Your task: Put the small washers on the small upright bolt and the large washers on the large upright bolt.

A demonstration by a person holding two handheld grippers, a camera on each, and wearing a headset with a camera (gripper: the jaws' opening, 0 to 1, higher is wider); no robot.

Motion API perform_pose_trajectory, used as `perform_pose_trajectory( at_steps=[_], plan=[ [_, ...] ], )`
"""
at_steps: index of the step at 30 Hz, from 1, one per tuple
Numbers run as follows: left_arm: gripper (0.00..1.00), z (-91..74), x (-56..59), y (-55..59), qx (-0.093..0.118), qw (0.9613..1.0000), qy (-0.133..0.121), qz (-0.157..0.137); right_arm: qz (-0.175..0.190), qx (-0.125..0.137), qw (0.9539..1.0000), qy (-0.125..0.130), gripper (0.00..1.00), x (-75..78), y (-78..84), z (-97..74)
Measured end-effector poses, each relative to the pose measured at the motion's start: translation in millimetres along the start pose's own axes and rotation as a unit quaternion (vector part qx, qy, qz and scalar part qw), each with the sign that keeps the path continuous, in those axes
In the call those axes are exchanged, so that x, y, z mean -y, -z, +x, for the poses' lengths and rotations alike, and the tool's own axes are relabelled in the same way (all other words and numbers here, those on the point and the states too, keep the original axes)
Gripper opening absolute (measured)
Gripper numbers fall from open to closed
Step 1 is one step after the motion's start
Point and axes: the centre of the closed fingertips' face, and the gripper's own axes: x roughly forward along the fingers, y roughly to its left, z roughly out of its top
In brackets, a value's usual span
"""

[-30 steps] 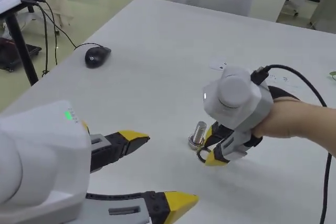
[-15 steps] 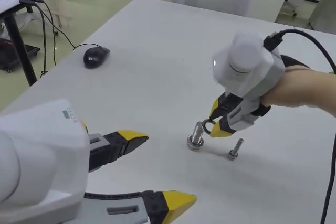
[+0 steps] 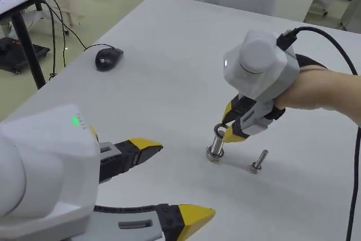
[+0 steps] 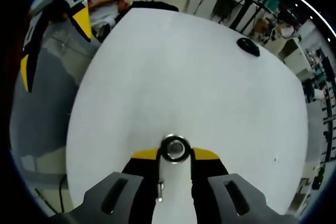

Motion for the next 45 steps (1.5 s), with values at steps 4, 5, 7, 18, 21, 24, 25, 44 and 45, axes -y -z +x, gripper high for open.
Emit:
perform_pose_trajectory(
  at_steps=[4, 5, 7, 18, 21, 24, 25, 44, 45],
  plan=[
    [0.63, 0.4, -0.6, 0.6, 0.0, 1.0, 0.0, -0.001, 0.0, -0.003, 1.0, -0.004, 0.22, -1.4, 1.0, 1.2],
    [0.63, 0.6, -0.8, 0.8, -0.001, 1.0, 0.0, -0.001, 0.0, -0.004, 1.0, -0.004, 0.22, -1.7, 1.1, 1.7],
    [0.63, 0.9, -1.1, 1.1, -0.001, 1.0, 0.0, -0.002, -0.003, -0.006, 1.0, -0.005, 0.22, -2.0, 1.5, 3.0],
    [0.63, 1.1, -0.7, 2.6, -0.001, 1.0, 0.001, -0.005, -0.007, -0.021, 0.9997, -0.011, 0.22, -4.3, 3.1, 16.4],
    [0.63, 1.8, 0.3, 3.7, -0.002, 1.0, 0.002, -0.006, -0.009, -0.029, 0.9995, -0.012, 0.22, -5.6, 5.9, 22.9],
    [0.63, 2.3, 0.5, 4.3, -0.003, 1.0, 0.002, -0.008, -0.004, -0.033, 0.9993, -0.014, 0.22, -6.0, 10.1, 30.1],
    [0.63, 2.4, 0.4, 4.3, -0.002, 1.0, 0.001, -0.007, -0.005, -0.034, 0.9993, -0.015, 0.22, -5.5, 11.4, 33.7],
    [0.63, 4.4, -2.0, 6.0, -0.008, 0.9999, -0.001, -0.011, 0.015, -0.018, 0.9991, -0.035, 0.24, -11.2, 19.6, 48.6],
    [0.63, 4.6, -2.3, 5.7, -0.008, 0.9999, -0.001, -0.011, 0.021, -0.01, 0.9993, -0.03, 0.25, -10.3, 18.5, 45.2]
  ],
)
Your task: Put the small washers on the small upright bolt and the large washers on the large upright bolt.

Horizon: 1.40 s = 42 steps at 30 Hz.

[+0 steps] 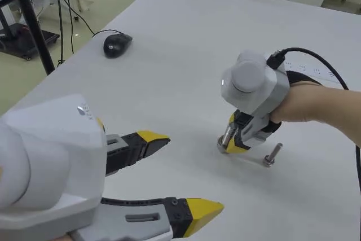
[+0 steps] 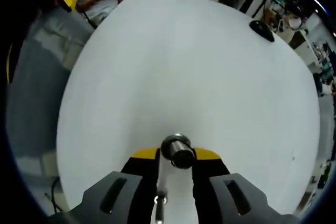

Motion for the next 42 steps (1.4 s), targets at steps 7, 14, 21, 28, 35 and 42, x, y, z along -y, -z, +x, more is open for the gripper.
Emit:
perform_pose_trajectory(
  at_steps=[7, 14, 21, 28, 35, 42],
  plan=[
    [0.63, 1.5, -0.3, -1.7, 0.0, 1.0, 0.003, 0.005, 0.031, 0.046, 0.9979, 0.034, 0.24, -3.8, 3.0, -24.8],
    [0.63, -5.8, 4.0, -14.5, 0.008, 0.9996, 0.01, 0.024, 0.076, 0.137, 0.9838, 0.086, 0.24, -35.8, -2.3, -59.5],
    [0.63, -8.5, 11.0, -12.4, -0.002, 0.9991, 0.022, 0.037, 0.101, 0.185, 0.9697, 0.124, 0.24, -67.7, -4.2, -88.6],
    [0.63, -11.9, 22.0, -11.1, 0.0, 0.998, 0.05, 0.038, 0.131, 0.248, 0.9508, 0.131, 0.24, -99.0, -14.2, -102.2],
    [0.64, -26.8, 40.3, -23.3, 0.022, 0.9956, 0.084, 0.036, 0.18, 0.366, 0.9034, 0.13, 0.24, -142.8, -21.9, -126.3],
    [0.65, -43.0, 51.4, -19.8, 0.03, 0.995, 0.092, 0.025, 0.241, 0.41, 0.8678, 0.144, 0.38, -186.3, 7.8, -144.0]
  ],
)
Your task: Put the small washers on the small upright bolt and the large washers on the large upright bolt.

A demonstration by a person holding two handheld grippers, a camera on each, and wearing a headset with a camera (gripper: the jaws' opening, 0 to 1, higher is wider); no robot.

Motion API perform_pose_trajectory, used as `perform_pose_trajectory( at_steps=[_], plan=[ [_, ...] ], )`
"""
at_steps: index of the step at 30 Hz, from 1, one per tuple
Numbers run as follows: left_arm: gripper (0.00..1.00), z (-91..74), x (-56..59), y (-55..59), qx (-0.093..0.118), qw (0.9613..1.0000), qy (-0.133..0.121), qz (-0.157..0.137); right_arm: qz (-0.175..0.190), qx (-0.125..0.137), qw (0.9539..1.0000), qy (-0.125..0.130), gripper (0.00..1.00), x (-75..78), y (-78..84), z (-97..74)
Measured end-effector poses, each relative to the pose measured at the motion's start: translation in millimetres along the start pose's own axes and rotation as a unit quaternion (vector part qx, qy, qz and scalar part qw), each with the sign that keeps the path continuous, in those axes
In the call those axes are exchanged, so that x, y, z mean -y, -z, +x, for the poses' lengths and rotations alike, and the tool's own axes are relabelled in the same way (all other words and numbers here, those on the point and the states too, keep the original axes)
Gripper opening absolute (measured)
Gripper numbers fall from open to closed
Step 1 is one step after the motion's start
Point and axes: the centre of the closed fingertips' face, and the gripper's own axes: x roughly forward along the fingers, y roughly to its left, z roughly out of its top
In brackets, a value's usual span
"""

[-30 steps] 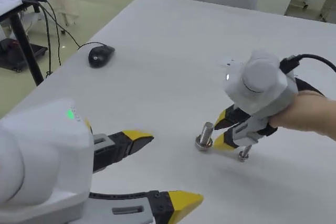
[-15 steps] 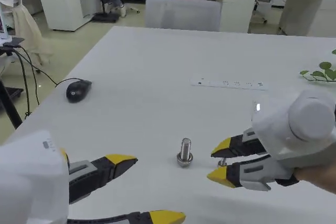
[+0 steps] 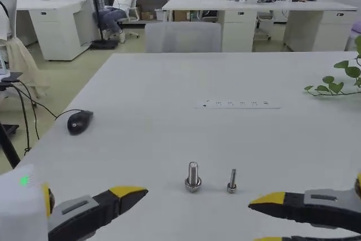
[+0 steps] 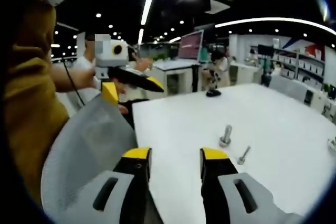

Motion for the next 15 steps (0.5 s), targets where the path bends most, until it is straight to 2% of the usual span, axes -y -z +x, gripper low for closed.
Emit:
perform_pose_trajectory(
  at_steps=[1, 2, 4, 6, 7, 8, 11, 15],
  plan=[
    [0.65, -0.8, 0.4, 0.7, 0.0, 1.0, 0.0, -0.002, 0.002, 0.0, 1.0, 0.002, 0.39, -0.9, 2.4, -2.9],
    [0.66, -3.6, 1.1, 3.9, -0.003, 1.0, -0.004, -0.008, 0.02, -0.003, 0.9997, 0.01, 0.4, -2.6, 10.6, -11.2],
    [0.66, -8.8, 4.2, 7.4, -0.006, 0.9999, -0.003, -0.011, 0.035, -0.008, 0.9991, 0.021, 0.41, -6.2, 22.7, -24.3],
    [0.67, -14.1, 6.2, 8.5, -0.005, 0.9999, -0.003, -0.016, 0.052, 0.005, 0.998, 0.036, 0.46, -7.4, 26.1, -35.7],
    [0.67, -15.9, 7.3, 8.9, -0.005, 0.9998, -0.001, -0.019, 0.054, 0.012, 0.9976, 0.042, 0.5, -6.8, 26.2, -40.7],
    [0.67, -17.8, 9.8, 9.5, -0.007, 0.9998, 0.001, -0.019, 0.059, 0.024, 0.9962, 0.059, 0.54, -4.3, 24.5, -48.0],
    [0.69, -19.8, 11.6, 9.9, -0.007, 0.9998, -0.001, -0.019, 0.053, 0.051, 0.9923, 0.099, 0.58, 2.5, 14.8, -64.3],
    [0.69, -19.8, 12.5, 6.5, 0.001, 0.9996, -0.013, -0.025, 0.043, 0.048, 0.9928, 0.101, 0.62, -2.0, 9.4, -68.8]
  ],
)
